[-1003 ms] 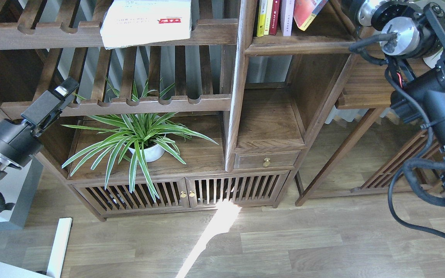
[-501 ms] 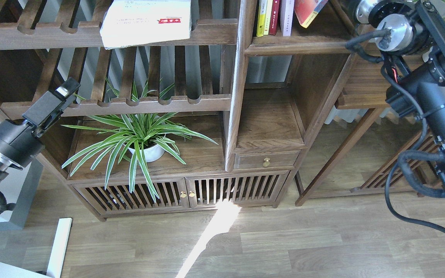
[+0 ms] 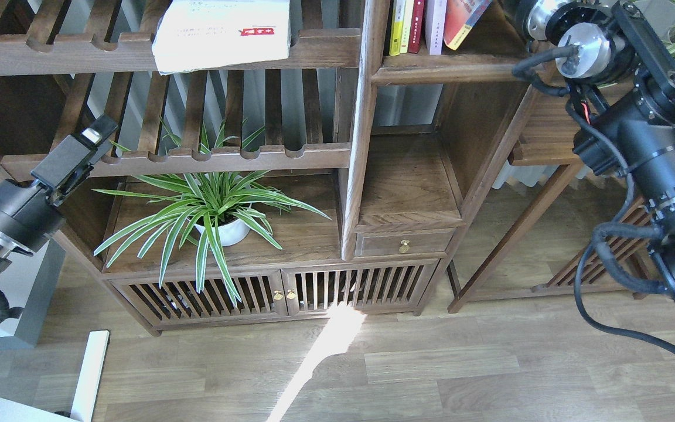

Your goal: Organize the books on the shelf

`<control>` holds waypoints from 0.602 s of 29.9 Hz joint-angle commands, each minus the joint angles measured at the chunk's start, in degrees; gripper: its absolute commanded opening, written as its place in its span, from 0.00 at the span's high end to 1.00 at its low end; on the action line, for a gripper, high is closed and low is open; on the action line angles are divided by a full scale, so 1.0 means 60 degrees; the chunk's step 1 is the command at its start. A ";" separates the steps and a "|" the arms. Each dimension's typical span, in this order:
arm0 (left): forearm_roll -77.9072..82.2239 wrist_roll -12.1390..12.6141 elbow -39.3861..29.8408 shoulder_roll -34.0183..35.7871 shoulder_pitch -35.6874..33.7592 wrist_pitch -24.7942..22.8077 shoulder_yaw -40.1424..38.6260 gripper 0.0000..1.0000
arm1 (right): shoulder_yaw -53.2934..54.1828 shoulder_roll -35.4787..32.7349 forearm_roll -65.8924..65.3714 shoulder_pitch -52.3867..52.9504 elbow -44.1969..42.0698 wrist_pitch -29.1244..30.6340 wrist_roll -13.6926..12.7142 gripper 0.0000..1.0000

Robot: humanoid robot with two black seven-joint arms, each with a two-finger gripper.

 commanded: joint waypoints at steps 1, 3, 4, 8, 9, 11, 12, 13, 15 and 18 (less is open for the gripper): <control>-0.0005 0.0005 -0.0005 0.0000 -0.0028 0.0000 -0.0016 0.02 | -0.0112 0.0078 0.0000 0.0086 -0.0131 0.0006 0.0090 0.95; -0.0005 0.0005 -0.0005 -0.0014 -0.0028 0.0000 -0.0016 0.02 | -0.0156 0.0093 0.0000 0.0086 -0.0190 0.0006 0.0148 0.95; -0.0005 0.0005 -0.0005 0.0000 -0.0014 0.0000 -0.0031 0.02 | -0.0156 0.0093 0.0000 0.0086 -0.0248 0.0006 0.0178 0.95; 0.0009 0.0005 -0.0005 -0.0014 0.0001 0.0000 -0.0016 0.02 | -0.0186 0.0209 0.0000 0.0086 -0.0497 0.0006 0.0222 0.95; -0.0005 0.0005 -0.0005 -0.0014 0.0001 0.0000 -0.0016 0.02 | -0.0186 0.0253 0.0000 0.0101 -0.0555 0.0006 0.0222 0.95; -0.0005 0.0005 -0.0005 -0.0058 -0.0014 0.0000 -0.0016 0.02 | -0.0186 0.0312 0.0000 0.0116 -0.0702 0.0006 0.0251 0.95; -0.0005 0.0005 0.0010 -0.0073 -0.0014 0.0000 -0.0016 0.02 | -0.0200 0.0327 0.0000 0.0116 -0.0746 0.0006 0.0295 0.95; -0.0005 0.0005 -0.0005 -0.0073 -0.0014 0.0000 -0.0016 0.02 | -0.0200 0.0342 0.0000 0.0130 -0.0790 0.0006 0.0310 0.95; -0.0005 -0.0024 0.0010 -0.0073 -0.0014 0.0000 -0.0031 0.02 | -0.0200 0.0385 -0.0015 0.0189 -0.0849 0.0006 0.0354 0.95; -0.0005 -0.0039 -0.0005 -0.0073 -0.0014 0.0000 -0.0031 0.02 | -0.0200 0.0430 0.0000 0.0320 -0.0966 0.0006 0.0368 0.95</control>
